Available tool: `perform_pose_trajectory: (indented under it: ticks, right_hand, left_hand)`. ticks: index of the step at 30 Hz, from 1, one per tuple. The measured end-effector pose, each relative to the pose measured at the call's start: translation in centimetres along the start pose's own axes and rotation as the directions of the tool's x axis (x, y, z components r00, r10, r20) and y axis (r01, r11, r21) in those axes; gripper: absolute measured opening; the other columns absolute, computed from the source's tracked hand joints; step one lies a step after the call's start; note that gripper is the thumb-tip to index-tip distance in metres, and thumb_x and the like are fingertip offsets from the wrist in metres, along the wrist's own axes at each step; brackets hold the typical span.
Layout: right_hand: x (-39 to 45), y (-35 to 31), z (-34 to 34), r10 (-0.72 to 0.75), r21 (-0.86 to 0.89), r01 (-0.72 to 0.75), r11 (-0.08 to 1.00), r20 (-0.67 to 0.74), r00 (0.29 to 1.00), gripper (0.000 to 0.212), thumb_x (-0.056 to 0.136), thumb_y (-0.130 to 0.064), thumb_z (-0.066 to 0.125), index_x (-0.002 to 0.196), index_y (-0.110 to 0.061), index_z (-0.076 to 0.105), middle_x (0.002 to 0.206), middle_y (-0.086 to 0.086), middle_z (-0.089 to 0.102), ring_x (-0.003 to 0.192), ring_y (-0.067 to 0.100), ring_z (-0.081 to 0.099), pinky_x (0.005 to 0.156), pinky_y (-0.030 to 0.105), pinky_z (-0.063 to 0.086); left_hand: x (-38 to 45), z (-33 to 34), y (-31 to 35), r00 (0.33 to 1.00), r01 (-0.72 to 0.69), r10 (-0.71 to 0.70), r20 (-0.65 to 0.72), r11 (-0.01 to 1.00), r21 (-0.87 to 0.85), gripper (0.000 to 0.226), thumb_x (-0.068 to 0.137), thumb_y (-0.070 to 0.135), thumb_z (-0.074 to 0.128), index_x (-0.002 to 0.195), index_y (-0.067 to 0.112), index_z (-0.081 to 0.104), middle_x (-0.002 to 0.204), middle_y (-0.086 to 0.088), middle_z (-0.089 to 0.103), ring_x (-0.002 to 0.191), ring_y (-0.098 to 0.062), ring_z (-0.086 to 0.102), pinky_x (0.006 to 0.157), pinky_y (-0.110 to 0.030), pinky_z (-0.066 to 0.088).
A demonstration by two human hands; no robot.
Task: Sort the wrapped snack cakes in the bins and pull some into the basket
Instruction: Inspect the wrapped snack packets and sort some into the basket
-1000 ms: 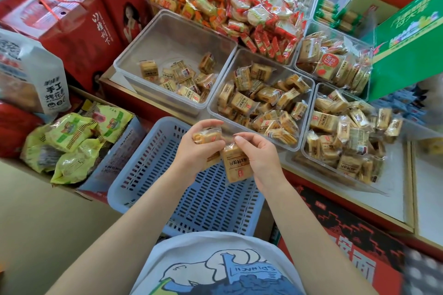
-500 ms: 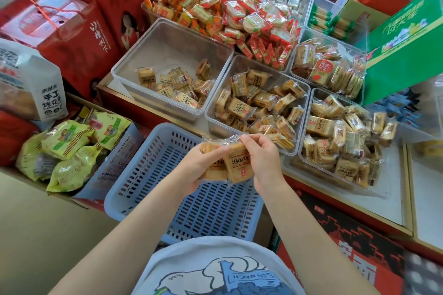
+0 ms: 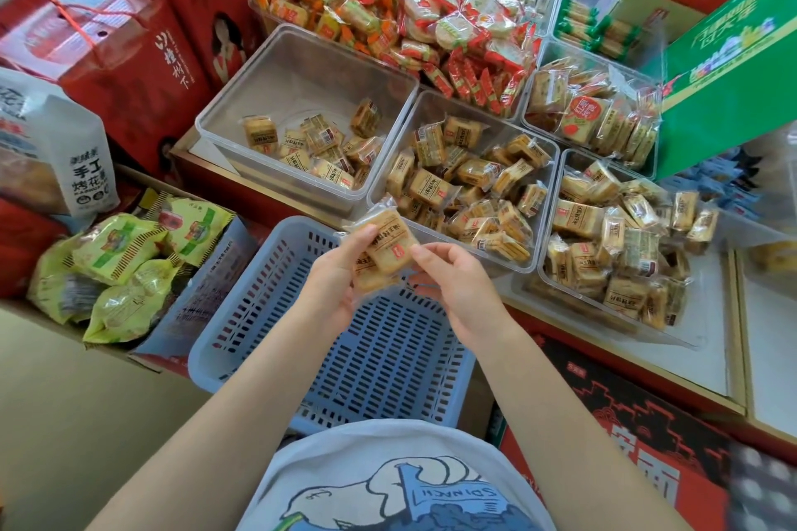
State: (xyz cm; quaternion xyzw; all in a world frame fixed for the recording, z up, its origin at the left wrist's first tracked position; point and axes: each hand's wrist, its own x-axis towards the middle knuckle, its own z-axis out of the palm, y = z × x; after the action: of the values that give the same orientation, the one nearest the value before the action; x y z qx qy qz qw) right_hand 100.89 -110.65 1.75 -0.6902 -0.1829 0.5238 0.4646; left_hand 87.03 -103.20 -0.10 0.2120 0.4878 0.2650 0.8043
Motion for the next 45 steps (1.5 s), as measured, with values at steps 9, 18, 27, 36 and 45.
perform_pose_trajectory:
  ticks: [9, 18, 27, 36, 45]
  right_hand:
    - [0.0, 0.3, 0.0, -0.091, 0.014, 0.091, 0.996, -0.025, 0.996, 0.012, 0.096, -0.006, 0.067, 0.108, -0.006, 0.067, 0.094, 0.010, 0.074, 0.083, 0.017, 0.070, 0.082, 0.035, 0.061]
    - [0.1, 0.6, -0.3, -0.026, -0.044, 0.023, 0.999, -0.069, 0.997, 0.018, 0.095, -0.001, 0.063, 0.109, -0.012, 0.060, 0.098, 0.008, 0.070, 0.077, 0.015, 0.064, 0.059, 0.024, 0.047]
    - [-0.4, 0.1, -0.6, -0.086, -0.047, 0.088, 0.995, 0.042, 0.995, 0.021, 0.094, -0.023, 0.071, 0.113, -0.017, 0.063, 0.103, 0.000, 0.072, 0.088, 0.004, 0.066, 0.070, 0.016, 0.048]
    - [-0.1, 0.7, -0.6, -0.114, 0.066, 0.115, 0.991, -0.022, 0.993, 0.015, 0.094, -0.004, 0.069, 0.109, -0.005, 0.068, 0.100, 0.008, 0.074, 0.089, 0.015, 0.071, 0.073, 0.020, 0.055]
    - [-0.4, 0.2, -0.6, -0.194, 0.139, 0.194, 0.971, -0.013, 0.981, 0.016, 0.091, 0.006, 0.067, 0.101, -0.007, 0.068, 0.091, 0.002, 0.076, 0.086, 0.010, 0.072, 0.079, 0.020, 0.056]
  left_hand:
    - [0.0, 0.0, -0.7, 0.998, 0.021, -0.024, 0.049, 0.997, 0.069, 0.034, 0.094, 0.028, 0.069, 0.119, 0.004, 0.069, 0.109, -0.014, 0.077, 0.098, -0.028, 0.076, 0.076, -0.033, 0.063]
    - [0.2, -0.5, -1.1, 0.997, -0.046, 0.040, 0.069, 0.995, 0.093, 0.071, 0.074, 0.032, 0.081, 0.133, 0.002, 0.057, 0.116, -0.014, 0.075, 0.106, -0.029, 0.074, 0.078, -0.038, 0.063]
    - [0.5, -0.9, -1.1, 0.998, -0.043, 0.041, 0.041, 0.997, 0.058, 0.067, 0.077, 0.033, 0.079, 0.133, 0.003, 0.058, 0.117, -0.013, 0.075, 0.108, -0.028, 0.074, 0.083, -0.041, 0.062]
    - [0.5, -1.0, -1.2, 0.998, 0.004, -0.008, 0.059, 0.997, 0.075, 0.054, 0.084, 0.034, 0.074, 0.128, 0.005, 0.063, 0.111, -0.011, 0.077, 0.102, -0.027, 0.075, 0.083, -0.039, 0.062]
    - [0.6, -0.8, -0.7, 0.992, 0.119, -0.121, 0.034, 0.991, 0.057, 0.036, 0.095, 0.033, 0.070, 0.119, 0.007, 0.064, 0.102, -0.014, 0.078, 0.088, -0.029, 0.077, 0.086, -0.046, 0.062]
